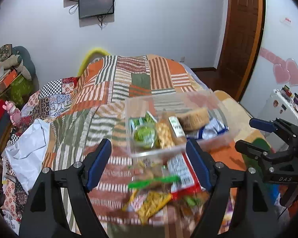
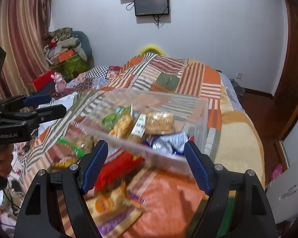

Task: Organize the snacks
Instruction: 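Move both grippers back to the snack pile beside the box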

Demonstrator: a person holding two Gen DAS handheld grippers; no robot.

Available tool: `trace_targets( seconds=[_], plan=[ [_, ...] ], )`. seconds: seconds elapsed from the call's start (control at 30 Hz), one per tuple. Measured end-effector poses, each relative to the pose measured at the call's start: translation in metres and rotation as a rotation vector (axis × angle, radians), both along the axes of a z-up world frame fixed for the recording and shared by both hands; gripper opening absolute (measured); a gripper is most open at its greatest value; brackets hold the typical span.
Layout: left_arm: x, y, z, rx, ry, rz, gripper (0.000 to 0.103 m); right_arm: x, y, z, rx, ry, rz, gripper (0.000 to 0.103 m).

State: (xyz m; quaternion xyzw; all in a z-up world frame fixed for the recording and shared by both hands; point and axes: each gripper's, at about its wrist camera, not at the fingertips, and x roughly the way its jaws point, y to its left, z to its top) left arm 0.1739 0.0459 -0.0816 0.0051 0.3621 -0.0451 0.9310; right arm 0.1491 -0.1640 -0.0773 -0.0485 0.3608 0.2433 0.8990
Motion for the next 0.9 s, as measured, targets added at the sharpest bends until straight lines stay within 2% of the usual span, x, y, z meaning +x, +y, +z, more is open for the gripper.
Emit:
trace_targets(
  seconds=[0.13, 0.4, 0.6, 0.9],
  plan=[
    [-0.022, 0.003, -0.011, -0.005, 0.023, 0.007, 0.08, -0.016, -0.002, -0.011, -0.007, 0.025, 0.008, 0.083],
    [-0.053, 0.014, -0.048, -0.012, 0.107, 0.043, 0.081, -0.045, -0.012, -0.05, -0.09, 0.111, 0.007, 0.083],
    [-0.06, 0.018, -0.077, -0.028, 0.169, 0.064, 0.081, -0.045, -0.011, -0.076, -0.068, 0.232, 0.024, 0.083],
    [-0.056, 0.018, -0.108, -0.052, 0.218, 0.095, 0.081, -0.032, 0.004, -0.079, -0.01, 0.273, 0.039, 0.084]
  ],
)
